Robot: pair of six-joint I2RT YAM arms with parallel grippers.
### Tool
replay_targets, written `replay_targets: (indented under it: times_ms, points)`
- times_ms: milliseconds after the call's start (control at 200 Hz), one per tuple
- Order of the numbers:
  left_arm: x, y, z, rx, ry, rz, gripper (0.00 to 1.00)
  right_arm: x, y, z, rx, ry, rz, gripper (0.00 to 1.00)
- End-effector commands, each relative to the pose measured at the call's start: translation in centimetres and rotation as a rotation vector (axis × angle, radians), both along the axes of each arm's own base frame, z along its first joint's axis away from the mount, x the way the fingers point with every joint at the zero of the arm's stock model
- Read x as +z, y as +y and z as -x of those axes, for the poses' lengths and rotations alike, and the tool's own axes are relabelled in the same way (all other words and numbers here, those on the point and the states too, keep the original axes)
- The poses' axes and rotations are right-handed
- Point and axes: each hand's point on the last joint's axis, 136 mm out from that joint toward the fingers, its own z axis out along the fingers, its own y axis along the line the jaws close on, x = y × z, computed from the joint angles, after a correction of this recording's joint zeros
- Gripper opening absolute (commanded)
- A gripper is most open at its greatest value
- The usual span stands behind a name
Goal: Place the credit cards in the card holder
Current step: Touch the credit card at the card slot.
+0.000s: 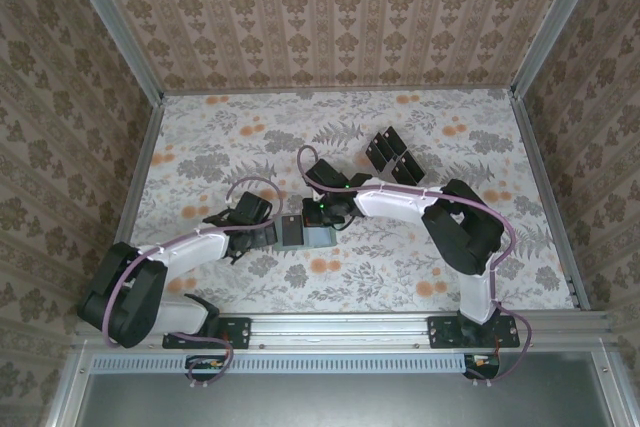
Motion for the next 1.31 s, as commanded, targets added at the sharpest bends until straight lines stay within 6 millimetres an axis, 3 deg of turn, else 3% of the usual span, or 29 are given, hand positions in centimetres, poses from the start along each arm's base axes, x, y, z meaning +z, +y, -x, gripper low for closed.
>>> replay_targets:
  times_ms: [0, 725, 1300]
  points:
    - [-1.3, -1.5, 0.7, -0.04, 0.05, 0.06, 1.0, -0.5, 0.1, 0.0, 0.012, -0.003, 0.038, 0.06]
    - [-1.8, -1.9, 0.7, -0.048, 0.053, 0.071, 1.0, -2.2, 1.3, 0.2, 0.021, 0.031, 0.044, 0.06]
    - [-2.1, -2.5, 0.8, -0.058, 0.058, 0.074, 1.0, -2.4, 2.1, 0.4, 0.03, 0.044, 0.024, 0.05]
